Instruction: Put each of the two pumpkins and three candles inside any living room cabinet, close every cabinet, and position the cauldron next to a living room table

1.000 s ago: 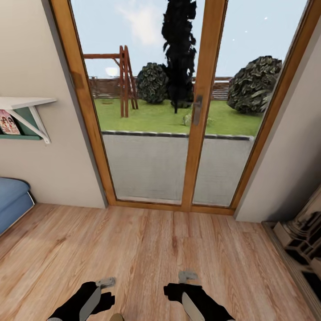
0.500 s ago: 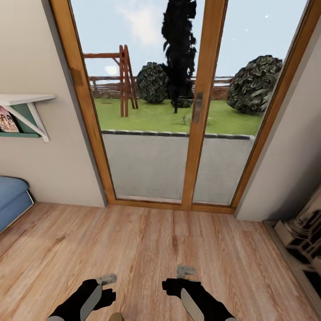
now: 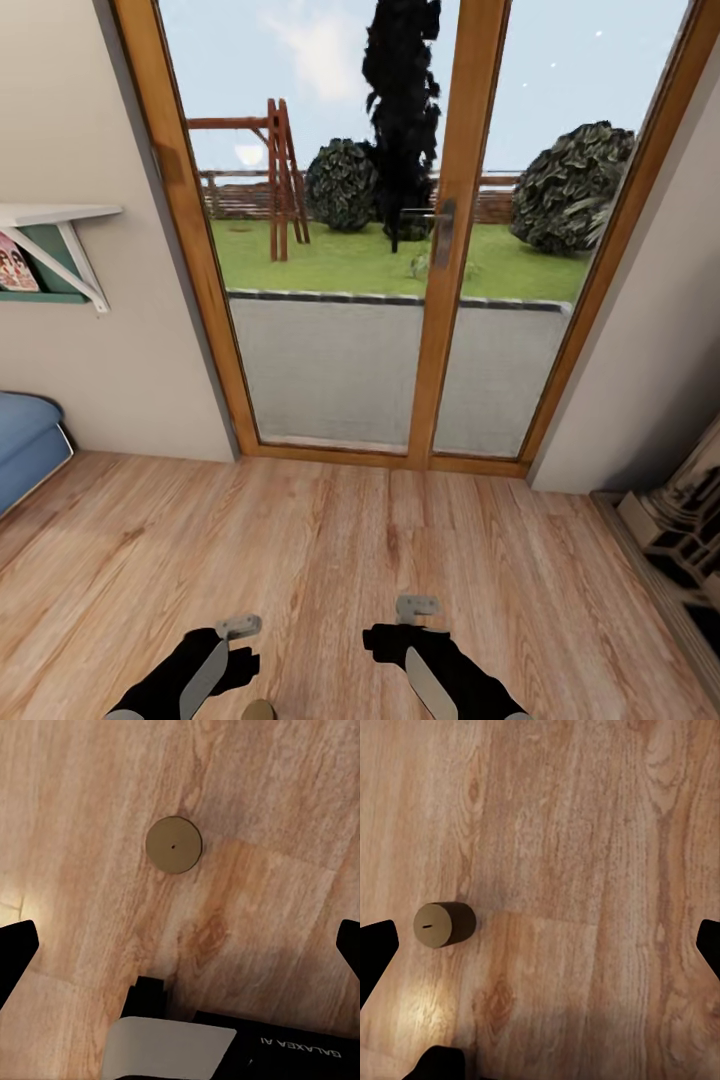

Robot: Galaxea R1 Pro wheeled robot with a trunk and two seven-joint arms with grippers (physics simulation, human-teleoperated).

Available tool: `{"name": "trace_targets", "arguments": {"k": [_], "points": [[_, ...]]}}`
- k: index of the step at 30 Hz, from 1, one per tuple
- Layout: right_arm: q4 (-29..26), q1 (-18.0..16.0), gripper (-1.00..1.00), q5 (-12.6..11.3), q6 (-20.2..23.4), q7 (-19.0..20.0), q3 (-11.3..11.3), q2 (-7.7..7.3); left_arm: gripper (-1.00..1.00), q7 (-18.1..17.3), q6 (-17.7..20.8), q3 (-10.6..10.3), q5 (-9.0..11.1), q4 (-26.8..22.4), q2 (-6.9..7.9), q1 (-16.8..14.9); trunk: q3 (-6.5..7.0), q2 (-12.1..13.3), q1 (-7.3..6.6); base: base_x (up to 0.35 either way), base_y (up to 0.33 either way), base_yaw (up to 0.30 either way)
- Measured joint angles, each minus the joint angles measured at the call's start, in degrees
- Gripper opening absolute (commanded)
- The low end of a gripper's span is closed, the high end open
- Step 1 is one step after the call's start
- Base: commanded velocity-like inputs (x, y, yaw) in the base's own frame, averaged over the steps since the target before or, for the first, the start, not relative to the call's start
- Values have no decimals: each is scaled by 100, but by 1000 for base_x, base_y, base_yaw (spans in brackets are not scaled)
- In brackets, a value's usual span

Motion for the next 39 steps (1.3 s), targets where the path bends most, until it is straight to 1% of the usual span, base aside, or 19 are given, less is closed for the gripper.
{"name": "trace_targets", "arguments": {"k": [3,6,10,13,16,19,21,25,27,30,39], "points": [[4,-1,100,0,-31,4,0,0,100,0,-2,-1,7,0,-6,0,-54,-120,66,0,0,0],[5,-3,100,4,-49,8,0,-1,100,0,-10,-8,4,3,-86,0,-108,-241,132,0,0,0],[1,-2,100,4,-52,8,0,-1,100,12,-12,-11,-6,7,-128,0,-180,-401,220,0,0,0],[0,-3,100,1,-56,9,-1,-1,100,43,-12,-17,-6,8,-193,0,-234,-522,286,0,0,0],[-1,-4,100,1,-57,10,-7,-1,100,56,-11,-37,-6,7,-218,2,-287,-642,352,0,0,0],[-1,-5,100,0,-64,19,-8,-1,100,59,-11,-31,-7,7,-221,2,-341,-762,417,0,0,0],[-1,-5,100,-4,-75,110,-9,-1,100,60,-11,-12,-5,8,-209,1,-377,-843,461,0,0,0],[-2,-6,100,-13,-144,577,-22,-7,100,62,-13,10,-9,-1,-187,0,-449,-1003,549,0,0,0],[-2,-6,100,-30,-155,709,-26,-18,100,62,-12,13,-9,-5,-186,0,-485,-1083,593,0,0,0],[-2,-6,100,-37,-163,806,-22,-29,100,62,-12,11,-10,-3,-183,0,-539,-1204,659,0,0,0],[2,-5,100,-40,-184,843,-10,-29,100,62,-20,5,-10,8,-163,0,-701,-1565,857,0,0,0]]}}
